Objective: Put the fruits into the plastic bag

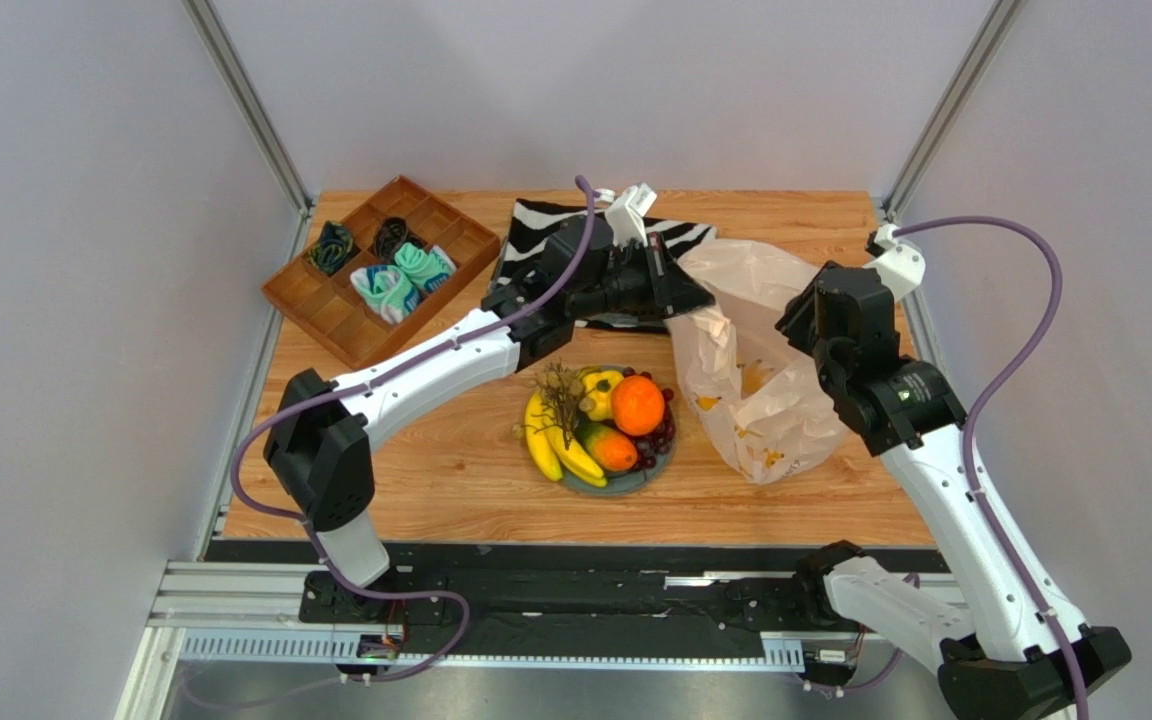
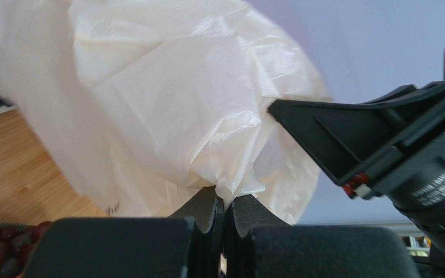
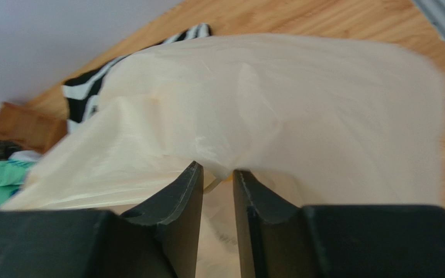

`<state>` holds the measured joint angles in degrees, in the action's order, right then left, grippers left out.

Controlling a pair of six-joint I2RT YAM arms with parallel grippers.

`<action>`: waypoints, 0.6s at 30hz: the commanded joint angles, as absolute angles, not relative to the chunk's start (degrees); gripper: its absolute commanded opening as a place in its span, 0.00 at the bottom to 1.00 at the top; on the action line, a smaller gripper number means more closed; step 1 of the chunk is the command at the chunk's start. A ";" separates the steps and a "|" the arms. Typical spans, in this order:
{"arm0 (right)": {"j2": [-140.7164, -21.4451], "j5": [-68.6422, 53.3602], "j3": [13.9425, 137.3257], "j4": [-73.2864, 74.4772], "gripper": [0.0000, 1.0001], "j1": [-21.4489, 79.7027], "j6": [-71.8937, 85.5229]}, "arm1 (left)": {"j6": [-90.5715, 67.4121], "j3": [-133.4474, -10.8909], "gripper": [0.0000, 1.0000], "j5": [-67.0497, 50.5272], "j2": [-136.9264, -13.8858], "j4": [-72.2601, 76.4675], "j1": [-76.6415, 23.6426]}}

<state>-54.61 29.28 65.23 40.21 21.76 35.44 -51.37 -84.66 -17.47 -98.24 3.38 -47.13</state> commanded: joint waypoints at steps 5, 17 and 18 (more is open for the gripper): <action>-54.49 21.30 78.81 53.43 0.71 18.11 26.54 | -48.16 -96.84 0.00 -20.21 -100.02 -11.51 -45.97; -53.79 3.36 84.21 81.56 0.80 18.46 32.25 | -47.11 -99.93 0.00 -15.82 -101.07 -17.93 -46.05; -52.74 2.56 83.07 81.91 0.80 18.37 32.60 | -47.11 -99.93 0.00 -15.82 -101.16 -18.02 -45.97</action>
<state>-54.00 10.13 84.47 70.76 18.24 30.79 -48.40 -96.95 -16.97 -100.88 -16.14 -46.09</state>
